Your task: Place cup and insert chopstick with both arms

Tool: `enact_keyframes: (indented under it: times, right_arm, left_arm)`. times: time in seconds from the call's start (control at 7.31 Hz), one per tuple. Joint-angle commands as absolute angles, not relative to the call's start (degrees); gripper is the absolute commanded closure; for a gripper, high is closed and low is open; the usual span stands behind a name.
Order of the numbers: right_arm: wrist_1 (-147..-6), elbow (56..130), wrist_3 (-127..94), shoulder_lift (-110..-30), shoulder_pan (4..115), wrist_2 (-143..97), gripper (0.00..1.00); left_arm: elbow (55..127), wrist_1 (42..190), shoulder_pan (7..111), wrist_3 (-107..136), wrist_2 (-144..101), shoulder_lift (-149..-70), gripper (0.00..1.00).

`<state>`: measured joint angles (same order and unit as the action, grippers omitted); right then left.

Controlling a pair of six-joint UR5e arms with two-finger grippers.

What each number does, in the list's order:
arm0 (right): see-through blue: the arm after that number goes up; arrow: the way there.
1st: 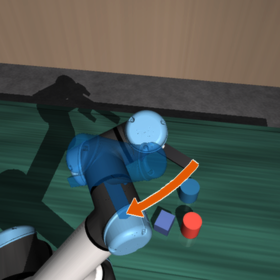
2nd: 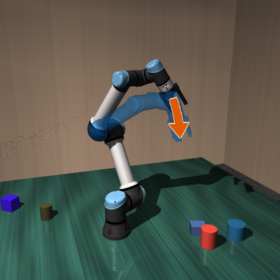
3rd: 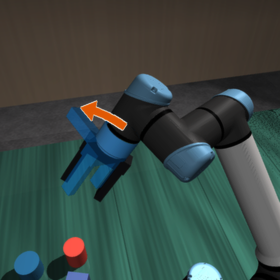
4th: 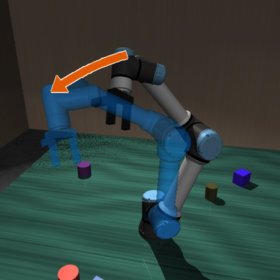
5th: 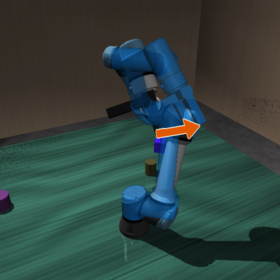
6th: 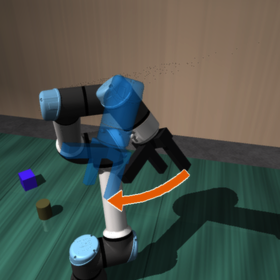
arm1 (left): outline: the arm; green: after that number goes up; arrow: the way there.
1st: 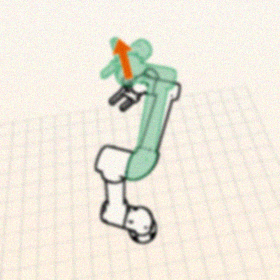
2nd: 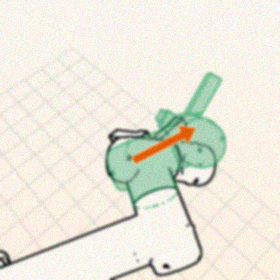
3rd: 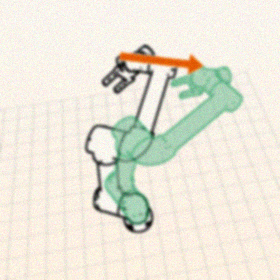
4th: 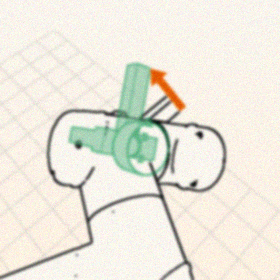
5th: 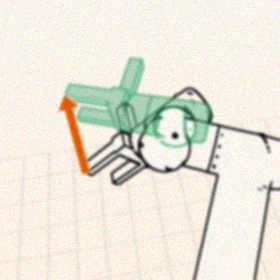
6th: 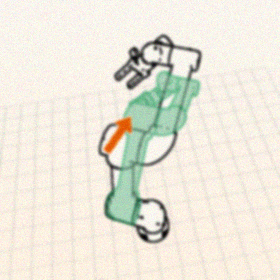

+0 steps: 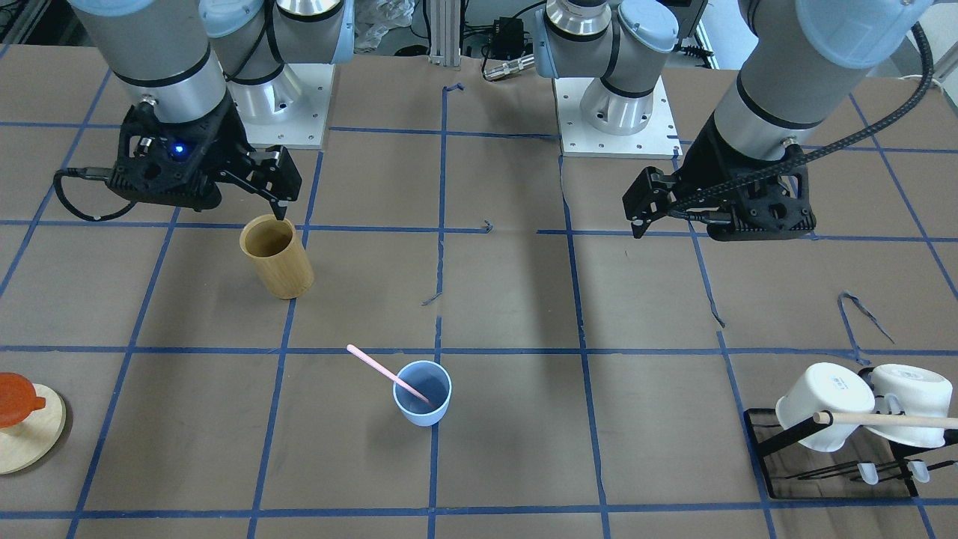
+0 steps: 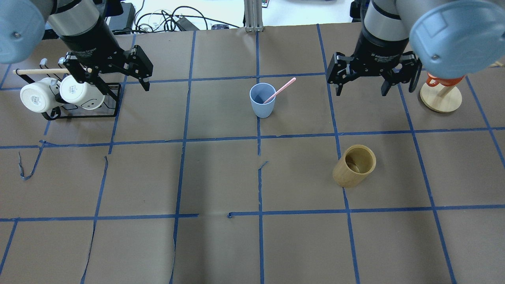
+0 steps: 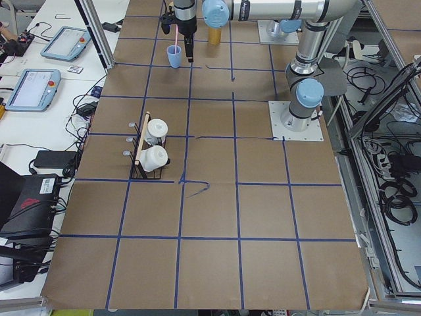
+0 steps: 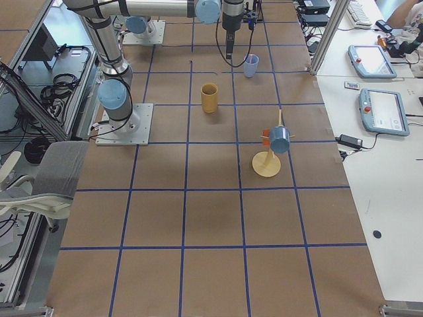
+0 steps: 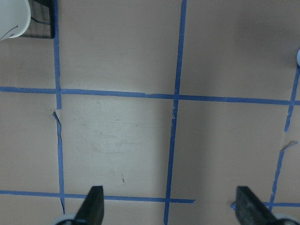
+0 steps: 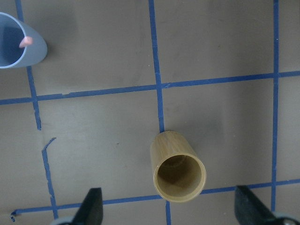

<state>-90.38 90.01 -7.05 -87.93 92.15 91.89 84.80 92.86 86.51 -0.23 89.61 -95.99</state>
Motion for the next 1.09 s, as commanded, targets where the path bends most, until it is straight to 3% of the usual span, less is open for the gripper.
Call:
enact_keyframes:
  times: [0.0,0.96]
  right_arm:
    - [-87.89,90.17,-5.71,-89.30,90.62,91.85,0.00]
    - [-87.54,90.61,-5.80,-90.79,88.77,90.27,0.00]
  left_arm:
    - [84.99,92.72,86.57,0.09,89.56,-95.98,0.00]
    - [86.57,92.72,86.57,0.18,89.65,-95.71,0.00]
